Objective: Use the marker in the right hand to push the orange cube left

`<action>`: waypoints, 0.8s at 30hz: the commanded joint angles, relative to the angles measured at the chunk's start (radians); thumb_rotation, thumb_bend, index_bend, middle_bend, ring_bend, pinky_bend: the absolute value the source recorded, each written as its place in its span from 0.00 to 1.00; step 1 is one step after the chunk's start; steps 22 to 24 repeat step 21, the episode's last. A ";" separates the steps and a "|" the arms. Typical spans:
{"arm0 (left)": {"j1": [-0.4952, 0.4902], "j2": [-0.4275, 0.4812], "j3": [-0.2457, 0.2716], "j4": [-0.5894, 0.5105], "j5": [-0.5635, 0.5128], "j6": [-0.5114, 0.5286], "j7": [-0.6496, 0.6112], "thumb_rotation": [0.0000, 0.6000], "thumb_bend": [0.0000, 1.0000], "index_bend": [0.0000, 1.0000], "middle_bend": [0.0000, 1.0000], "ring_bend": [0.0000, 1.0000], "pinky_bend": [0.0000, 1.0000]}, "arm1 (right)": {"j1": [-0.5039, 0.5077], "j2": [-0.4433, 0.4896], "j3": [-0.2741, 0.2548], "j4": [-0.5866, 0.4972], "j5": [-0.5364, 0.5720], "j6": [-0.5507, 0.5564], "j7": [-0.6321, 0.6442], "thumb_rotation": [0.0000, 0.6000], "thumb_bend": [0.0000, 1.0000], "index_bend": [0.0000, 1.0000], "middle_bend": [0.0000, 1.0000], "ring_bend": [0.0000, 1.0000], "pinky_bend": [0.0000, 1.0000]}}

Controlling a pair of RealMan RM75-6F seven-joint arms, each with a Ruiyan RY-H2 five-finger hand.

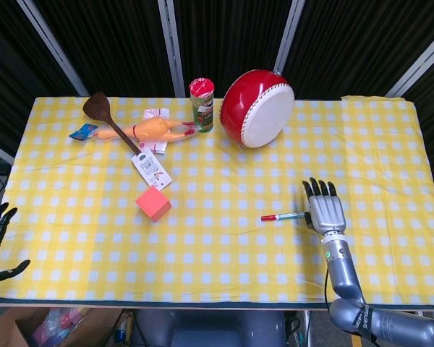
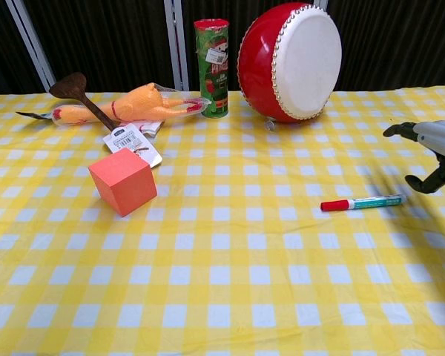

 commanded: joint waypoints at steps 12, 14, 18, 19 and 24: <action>0.018 -0.013 -0.004 0.018 0.016 0.046 0.011 1.00 0.00 0.00 0.00 0.00 0.00 | -0.299 0.363 -0.211 -0.228 -0.477 0.300 0.328 1.00 0.51 0.06 0.01 0.00 0.00; 0.021 -0.017 -0.005 0.020 0.014 0.051 0.018 1.00 0.00 0.00 0.00 0.00 0.00 | -0.330 0.375 -0.226 -0.193 -0.519 0.329 0.382 1.00 0.51 0.06 0.00 0.00 0.00; 0.027 -0.030 -0.008 0.025 0.015 0.064 0.040 1.00 0.00 0.00 0.00 0.00 0.00 | -0.395 0.375 -0.257 -0.112 -0.612 0.411 0.461 1.00 0.50 0.01 0.00 0.00 0.00; 0.029 -0.035 -0.009 0.026 0.015 0.068 0.048 1.00 0.00 0.00 0.00 0.00 0.00 | -0.411 0.367 -0.262 -0.087 -0.646 0.438 0.485 1.00 0.50 0.01 0.00 0.00 0.00; 0.031 -0.041 -0.011 0.028 0.013 0.073 0.058 1.00 0.00 0.00 0.00 0.00 0.00 | -0.427 0.353 -0.262 -0.057 -0.677 0.462 0.505 1.00 0.49 0.00 0.00 0.00 0.00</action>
